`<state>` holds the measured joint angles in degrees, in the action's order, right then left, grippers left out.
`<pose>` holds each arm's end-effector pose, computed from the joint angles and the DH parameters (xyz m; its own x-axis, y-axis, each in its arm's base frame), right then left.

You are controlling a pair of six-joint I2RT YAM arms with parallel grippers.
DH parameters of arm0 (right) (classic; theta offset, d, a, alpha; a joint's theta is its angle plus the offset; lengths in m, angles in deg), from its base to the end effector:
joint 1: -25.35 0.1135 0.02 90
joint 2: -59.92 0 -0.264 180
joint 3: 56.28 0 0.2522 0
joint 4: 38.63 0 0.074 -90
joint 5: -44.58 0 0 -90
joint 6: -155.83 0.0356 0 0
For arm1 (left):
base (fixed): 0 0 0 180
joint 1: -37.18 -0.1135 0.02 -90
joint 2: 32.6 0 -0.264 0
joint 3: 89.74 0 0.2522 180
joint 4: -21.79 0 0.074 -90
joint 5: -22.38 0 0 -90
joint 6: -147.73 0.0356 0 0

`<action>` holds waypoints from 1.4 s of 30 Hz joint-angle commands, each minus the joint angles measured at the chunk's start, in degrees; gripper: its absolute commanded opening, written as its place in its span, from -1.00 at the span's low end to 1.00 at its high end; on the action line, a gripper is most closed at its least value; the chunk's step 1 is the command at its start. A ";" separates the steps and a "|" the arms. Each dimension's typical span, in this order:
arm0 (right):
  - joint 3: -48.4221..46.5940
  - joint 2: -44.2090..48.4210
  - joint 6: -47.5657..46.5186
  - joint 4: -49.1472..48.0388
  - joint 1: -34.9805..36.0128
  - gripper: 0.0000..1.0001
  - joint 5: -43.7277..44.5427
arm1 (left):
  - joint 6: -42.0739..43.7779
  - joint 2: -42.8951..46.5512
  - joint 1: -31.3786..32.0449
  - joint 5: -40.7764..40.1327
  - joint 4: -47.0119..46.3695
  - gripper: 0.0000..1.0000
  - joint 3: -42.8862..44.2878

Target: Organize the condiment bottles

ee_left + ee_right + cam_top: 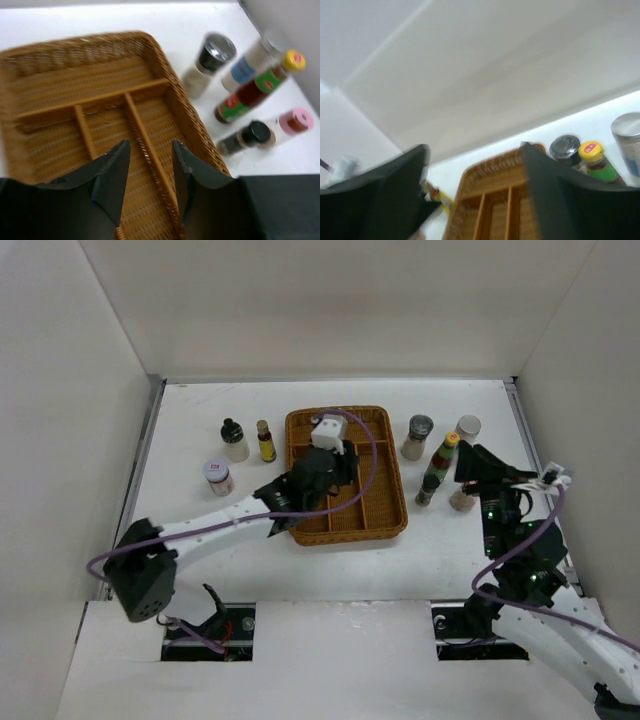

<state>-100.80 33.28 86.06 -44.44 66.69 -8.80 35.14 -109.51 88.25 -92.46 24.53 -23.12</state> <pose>0.1026 0.0620 0.3505 0.2416 0.5822 -0.7764 -0.2169 0.8122 0.5415 0.2076 -0.2333 0.3016 -0.3032 -0.1794 -0.9359 0.3599 0.8878 -0.2868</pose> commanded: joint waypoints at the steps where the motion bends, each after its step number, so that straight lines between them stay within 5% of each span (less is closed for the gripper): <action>1: -1.67 2.98 -1.78 6.65 -1.92 -0.12 6.43 | 0.44 -6.83 3.80 5.84 -6.37 -0.21 5.92; 2: -1.76 4.12 -0.90 7.18 -2.27 -0.48 8.01 | 0.61 -9.21 5.73 6.90 -6.46 -0.12 7.59; 4: -2.37 5.62 -0.89 8.40 -2.36 -0.59 10.65 | 1.40 -14.13 9.25 7.61 -7.16 0.04 10.93; 8: -4.13 6.76 -1.42 10.87 -3.07 -0.19 12.95 | 4.83 -23.97 12.78 8.05 -6.21 0.49 19.89; 13: -4.83 10.81 -1.59 11.22 -3.07 0.33 14.09 | 7.38 -33.47 13.22 7.44 -5.06 0.65 28.69; 26: -7.64 16.00 -4.23 10.17 -0.96 0.40 15.94 | 8.09 -45.78 11.73 10.95 -2.16 0.65 39.24; 31: -7.03 14.86 -4.50 10.08 -0.17 0.41 16.02 | 8.09 -48.51 11.73 12.01 -1.02 0.37 41.71; 37: -6.15 15.64 -4.58 9.38 0.09 0.41 15.32 | 7.91 -46.42 11.82 9.73 -2.15 -0.43 41.18; 42: -4.83 15.65 -4.58 9.11 1.15 0.41 15.32 | 8.44 -35.71 11.55 8.23 -6.89 -0.50 35.05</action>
<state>-106.36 48.58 82.48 -33.14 66.95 6.65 42.98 -156.85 99.92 -82.71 23.87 13.97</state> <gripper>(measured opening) 0.703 0.425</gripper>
